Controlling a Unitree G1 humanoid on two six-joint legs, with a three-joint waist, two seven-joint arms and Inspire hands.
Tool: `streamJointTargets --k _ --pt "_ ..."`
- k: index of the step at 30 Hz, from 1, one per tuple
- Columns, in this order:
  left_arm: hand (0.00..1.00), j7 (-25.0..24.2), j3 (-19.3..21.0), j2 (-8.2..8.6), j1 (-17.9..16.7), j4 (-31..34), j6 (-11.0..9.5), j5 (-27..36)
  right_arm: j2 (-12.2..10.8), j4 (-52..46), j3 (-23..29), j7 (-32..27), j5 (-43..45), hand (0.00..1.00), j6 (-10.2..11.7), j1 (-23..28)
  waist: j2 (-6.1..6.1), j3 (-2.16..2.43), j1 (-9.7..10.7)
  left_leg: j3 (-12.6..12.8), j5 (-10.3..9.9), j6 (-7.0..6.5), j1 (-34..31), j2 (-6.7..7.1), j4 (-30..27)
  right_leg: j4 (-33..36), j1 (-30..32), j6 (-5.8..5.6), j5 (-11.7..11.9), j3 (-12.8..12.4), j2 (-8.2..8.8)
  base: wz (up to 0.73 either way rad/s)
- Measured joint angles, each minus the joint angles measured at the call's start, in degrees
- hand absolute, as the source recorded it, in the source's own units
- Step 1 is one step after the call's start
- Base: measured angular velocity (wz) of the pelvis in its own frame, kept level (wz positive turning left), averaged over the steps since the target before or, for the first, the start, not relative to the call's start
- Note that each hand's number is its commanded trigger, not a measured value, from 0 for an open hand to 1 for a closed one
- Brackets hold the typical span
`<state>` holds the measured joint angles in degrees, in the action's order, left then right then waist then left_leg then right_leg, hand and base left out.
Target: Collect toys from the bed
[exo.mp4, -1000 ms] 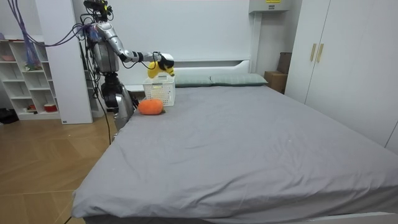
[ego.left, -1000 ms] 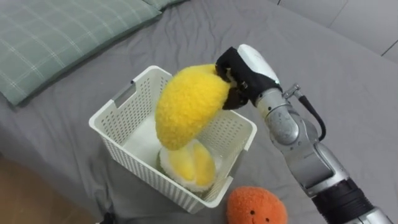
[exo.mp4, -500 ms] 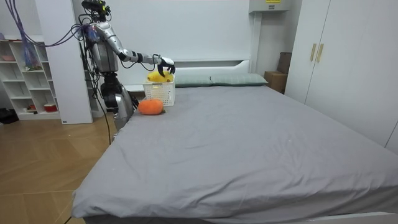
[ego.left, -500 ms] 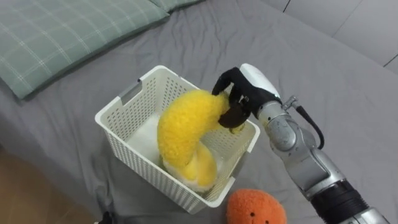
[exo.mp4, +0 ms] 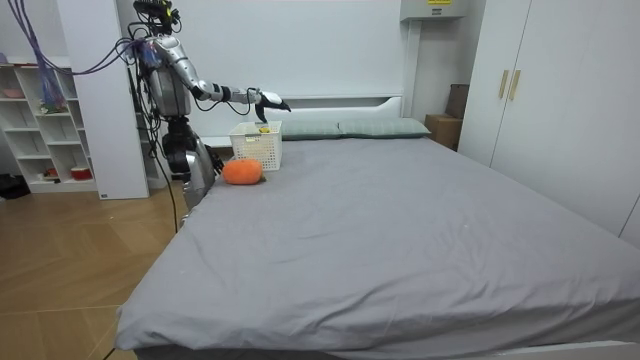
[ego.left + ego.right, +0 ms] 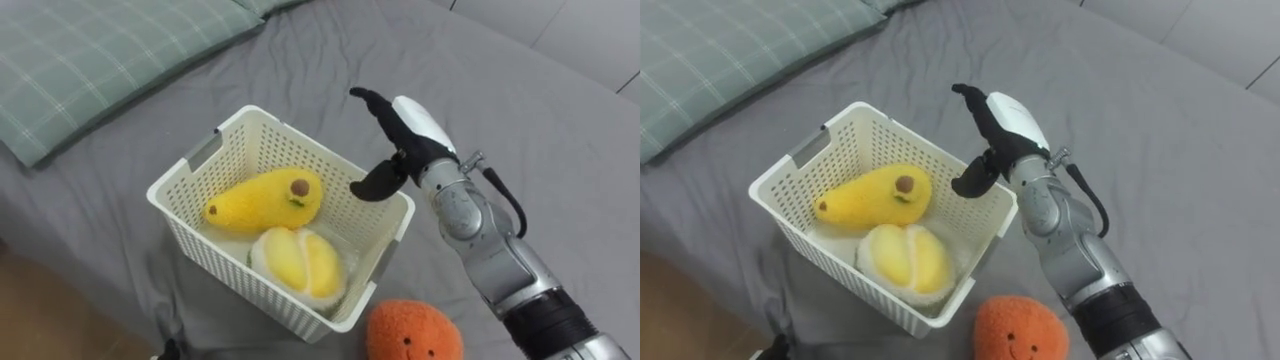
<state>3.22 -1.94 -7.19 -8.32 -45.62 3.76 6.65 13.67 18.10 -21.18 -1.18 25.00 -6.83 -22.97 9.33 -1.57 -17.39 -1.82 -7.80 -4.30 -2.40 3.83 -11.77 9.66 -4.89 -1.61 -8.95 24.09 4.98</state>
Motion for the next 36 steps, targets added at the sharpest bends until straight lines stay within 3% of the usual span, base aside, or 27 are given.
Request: streamJointTargets --k 14,21,23,28,36 --pt "0.0 0.0 0.0 0.01 -0.3 0.0 0.0 0.3 0.0 0.8 0.6 -3.8 -3.0 0.0 2.1 0.1 -0.01 0.07 1.4 -0.1 0.0 0.0 0.1 0.02 -0.4 0.0 -0.5 0.0 0.0 0.1 0.06 0.01" --pt "0.0 0.0 1.5 0.83 -0.6 0.0 0.0 0.7 0.0 2.1 5.8 -5.1 -9.6 0.0 3.6 6.7 -0.63 0.2 1.7 0.2 0.0 -0.01 1.0 -0.01 -0.1 0.0 -1.2 -0.01 0.0 -0.5 0.04 -0.02" --pt "0.0 0.1 1.7 0.84 -0.7 0.0 -0.1 1.0 0.0 3.6 7.0 -5.9 -12.9 0.0 4.2 8.6 -1.0 0.28 2.6 0.2 0.0 -0.02 0.9 -0.02 -0.2 0.1 -1.1 -0.01 0.0 -0.6 0.06 0.0" --pt "0.0 0.1 3.0 1.18 -1.2 -0.2 -0.1 1.8 -0.1 8.5 11.0 -7.7 -21.6 0.0 4.9 14.9 -2.61 1.15 5.8 1.7 0.0 -0.06 1.3 -0.28 0.1 0.1 -0.9 0.0 0.0 -2.3 -0.03 -0.12" --pt "0.0 0.6 4.5 0.94 -3.2 -0.9 -0.1 1.8 -0.1 12.8 13.5 -8.1 -25.8 0.0 4.9 19.0 -3.33 1.43 10.0 3.9 -0.1 -0.1 2.3 -0.7 0.9 0.3 -0.3 0.06 0.1 -5.1 -0.27 -0.17"
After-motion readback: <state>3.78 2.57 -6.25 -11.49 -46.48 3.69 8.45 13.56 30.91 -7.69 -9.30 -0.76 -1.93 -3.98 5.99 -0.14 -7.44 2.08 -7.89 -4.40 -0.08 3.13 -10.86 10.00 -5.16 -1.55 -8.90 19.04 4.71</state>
